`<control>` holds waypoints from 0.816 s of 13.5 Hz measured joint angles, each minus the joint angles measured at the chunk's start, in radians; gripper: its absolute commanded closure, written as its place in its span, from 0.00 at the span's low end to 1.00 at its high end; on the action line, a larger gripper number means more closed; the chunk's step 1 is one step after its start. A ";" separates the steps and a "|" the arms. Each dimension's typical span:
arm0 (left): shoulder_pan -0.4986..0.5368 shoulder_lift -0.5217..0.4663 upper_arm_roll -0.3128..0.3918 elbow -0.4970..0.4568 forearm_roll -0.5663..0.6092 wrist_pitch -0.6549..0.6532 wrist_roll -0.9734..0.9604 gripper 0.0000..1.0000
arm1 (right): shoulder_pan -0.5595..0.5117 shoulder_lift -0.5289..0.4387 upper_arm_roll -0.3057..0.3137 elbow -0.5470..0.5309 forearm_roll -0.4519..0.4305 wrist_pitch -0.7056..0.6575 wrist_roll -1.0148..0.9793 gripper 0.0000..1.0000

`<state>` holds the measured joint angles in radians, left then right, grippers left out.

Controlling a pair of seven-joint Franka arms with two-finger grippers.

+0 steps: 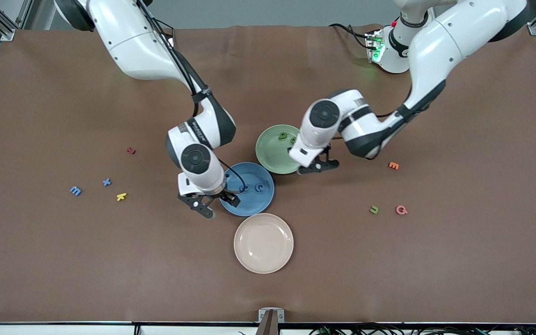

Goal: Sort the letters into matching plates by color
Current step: 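Place the green letter on the green plate while the right returns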

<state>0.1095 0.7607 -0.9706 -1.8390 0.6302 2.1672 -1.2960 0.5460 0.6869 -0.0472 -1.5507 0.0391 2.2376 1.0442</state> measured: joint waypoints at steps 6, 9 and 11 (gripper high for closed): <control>-0.266 0.004 0.160 0.063 -0.025 -0.002 -0.084 0.74 | -0.156 -0.194 -0.006 -0.225 -0.001 -0.005 -0.333 0.00; -0.367 0.023 0.239 0.112 -0.046 -0.001 -0.085 0.74 | -0.247 -0.269 -0.007 -0.334 -0.002 0.035 -0.503 0.00; -0.399 0.054 0.257 0.146 -0.049 -0.001 -0.085 0.74 | -0.314 -0.303 -0.007 -0.410 -0.002 0.090 -0.626 0.00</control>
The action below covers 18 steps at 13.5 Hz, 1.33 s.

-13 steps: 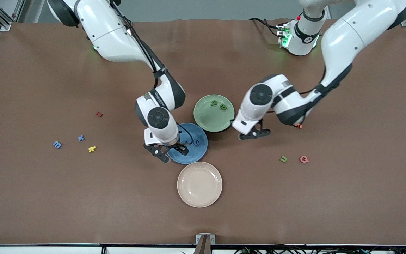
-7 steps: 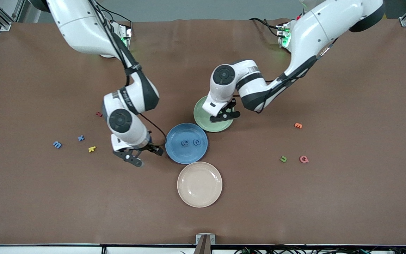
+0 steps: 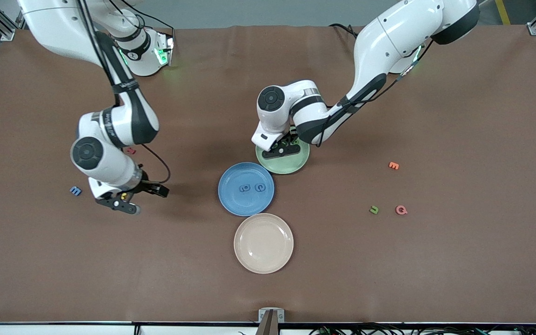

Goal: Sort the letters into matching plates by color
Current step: 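Place the green letter on the green plate while the right returns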

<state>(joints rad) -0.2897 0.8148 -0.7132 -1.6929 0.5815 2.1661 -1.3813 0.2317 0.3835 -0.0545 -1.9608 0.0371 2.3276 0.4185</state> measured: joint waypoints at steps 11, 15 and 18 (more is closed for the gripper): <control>-0.032 0.046 0.040 0.105 0.000 0.000 0.000 0.09 | -0.251 -0.017 0.001 -0.217 -0.001 0.241 -0.517 0.00; 0.067 0.010 0.038 0.113 0.000 -0.004 0.051 0.09 | -0.305 -0.011 0.001 -0.247 -0.002 0.289 -0.684 0.00; 0.152 -0.002 0.037 0.111 0.000 -0.009 0.132 0.09 | -0.330 0.019 0.001 -0.274 -0.002 0.352 -0.732 0.02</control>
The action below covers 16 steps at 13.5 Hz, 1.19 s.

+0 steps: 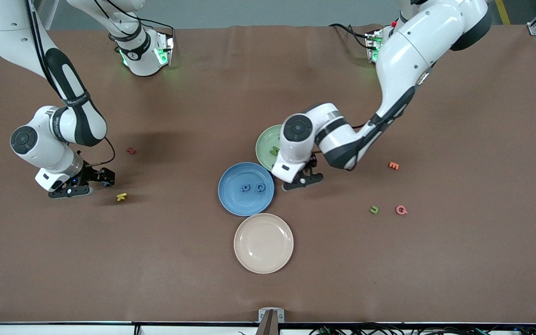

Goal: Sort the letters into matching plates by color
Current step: 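Place the green letter on the green plate while the right returns, then grasp the green u with the left gripper while the right grasps blue x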

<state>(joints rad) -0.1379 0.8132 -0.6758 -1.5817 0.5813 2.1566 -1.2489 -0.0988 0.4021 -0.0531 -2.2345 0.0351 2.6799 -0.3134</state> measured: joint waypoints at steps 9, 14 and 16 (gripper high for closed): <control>0.294 -0.010 -0.027 -0.080 0.036 -0.002 0.240 0.09 | -0.003 0.040 0.004 -0.029 -0.003 0.058 -0.026 0.31; 0.437 -0.011 -0.071 -0.125 0.105 0.008 0.316 0.10 | -0.004 0.036 0.004 -0.027 -0.003 0.060 -0.028 0.63; 0.467 -0.010 -0.071 -0.132 0.121 0.042 0.369 0.11 | -0.004 0.033 0.004 -0.027 -0.003 0.062 -0.028 0.77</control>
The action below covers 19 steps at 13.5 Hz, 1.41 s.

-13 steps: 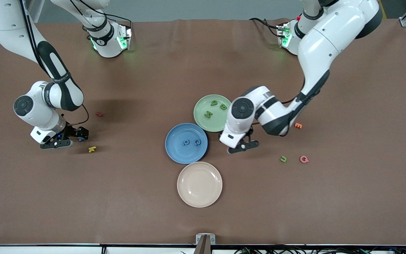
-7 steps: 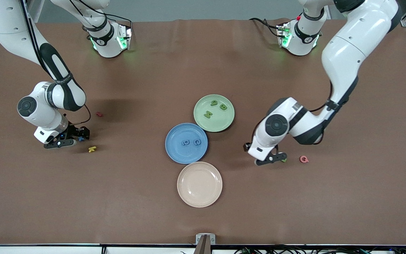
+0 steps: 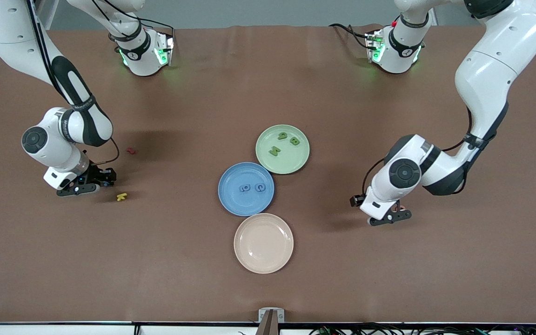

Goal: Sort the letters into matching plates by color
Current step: 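Grasp the green u with the left gripper while the right grasps blue x, then carry the green u to the green plate while the right carries x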

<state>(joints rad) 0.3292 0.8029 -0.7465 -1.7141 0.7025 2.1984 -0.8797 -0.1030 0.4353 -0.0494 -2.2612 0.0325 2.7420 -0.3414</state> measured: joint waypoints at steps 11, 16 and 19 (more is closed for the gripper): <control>0.034 0.043 0.022 -0.019 0.024 0.117 0.151 0.29 | 0.000 -0.005 0.009 0.010 0.003 -0.010 0.026 1.00; 0.034 0.044 0.024 -0.031 0.035 0.118 0.156 0.38 | 0.061 -0.052 0.027 0.111 0.004 -0.283 0.198 1.00; 0.034 0.044 0.039 -0.032 0.044 0.143 0.161 0.43 | 0.173 -0.103 0.032 0.131 0.006 -0.355 0.432 1.00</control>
<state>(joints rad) 0.3633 0.8469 -0.7072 -1.7456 0.7470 2.3414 -0.7190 0.0695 0.3321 -0.0178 -2.1301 0.0382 2.3875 0.0905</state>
